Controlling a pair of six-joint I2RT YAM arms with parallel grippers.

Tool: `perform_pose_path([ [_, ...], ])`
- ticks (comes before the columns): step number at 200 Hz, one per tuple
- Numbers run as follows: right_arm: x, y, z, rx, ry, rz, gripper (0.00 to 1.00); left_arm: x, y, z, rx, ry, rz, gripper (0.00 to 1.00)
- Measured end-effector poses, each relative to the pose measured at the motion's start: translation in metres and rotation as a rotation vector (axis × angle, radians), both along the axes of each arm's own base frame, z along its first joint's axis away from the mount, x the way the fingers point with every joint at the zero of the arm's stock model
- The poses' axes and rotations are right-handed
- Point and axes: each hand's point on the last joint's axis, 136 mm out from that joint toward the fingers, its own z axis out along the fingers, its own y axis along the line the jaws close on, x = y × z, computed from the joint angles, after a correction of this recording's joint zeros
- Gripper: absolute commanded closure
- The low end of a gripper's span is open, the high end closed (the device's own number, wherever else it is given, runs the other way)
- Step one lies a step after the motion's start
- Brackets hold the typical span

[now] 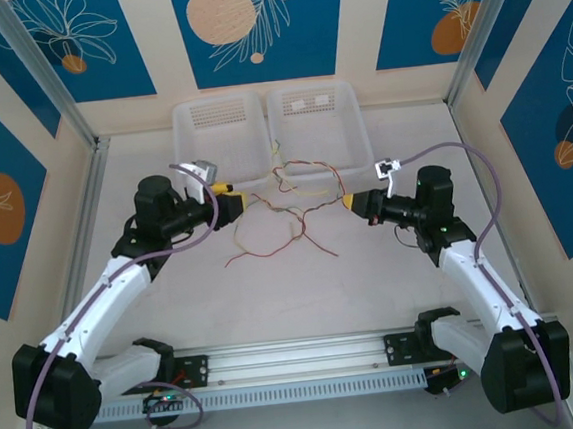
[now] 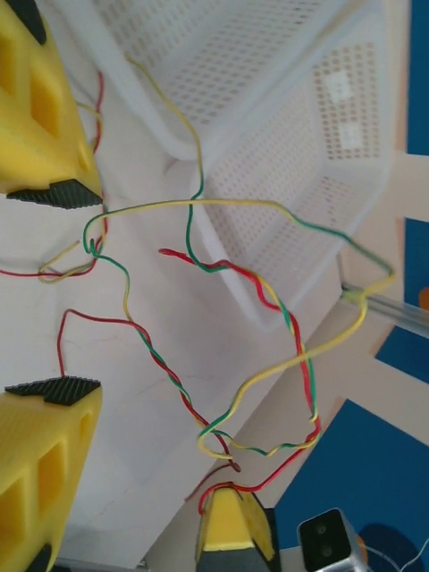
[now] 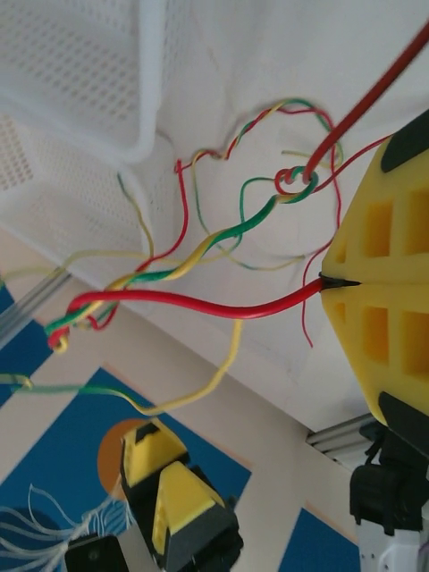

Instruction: Untangle the cables

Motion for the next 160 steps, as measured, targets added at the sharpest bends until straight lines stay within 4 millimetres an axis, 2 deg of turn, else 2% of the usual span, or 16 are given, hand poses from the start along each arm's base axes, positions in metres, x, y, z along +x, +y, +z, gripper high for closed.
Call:
perform_pose_path([
  [22, -0.005, 0.005, 0.013, 0.020, -0.027, 0.046, 1.00, -0.004, -0.005, 0.008, -0.011, -0.051, -0.031, 0.20],
  [70, -0.020, 0.015, 0.025, 0.053, -0.063, 0.143, 1.00, -0.010, -0.019, 0.011, 0.003, -0.086, -0.094, 0.18],
  [101, -0.022, 0.021, 0.025, 0.038, -0.072, 0.142, 1.00, 0.000, -0.032, 0.031, 0.007, -0.125, -0.121, 0.19],
  [119, -0.012, 0.016, 0.017, 0.009, -0.048, 0.069, 1.00, 0.000, -0.040, 0.030, 0.015, -0.127, -0.141, 0.19],
  [140, -0.002, 0.012, -0.001, -0.036, 0.019, -0.003, 0.89, -0.001, -0.049, 0.015, 0.035, -0.097, -0.159, 0.20],
  [160, 0.001, 0.026, -0.032, -0.118, 0.119, -0.001, 0.59, 0.001, -0.057, -0.009, 0.066, -0.039, -0.169, 0.21],
])
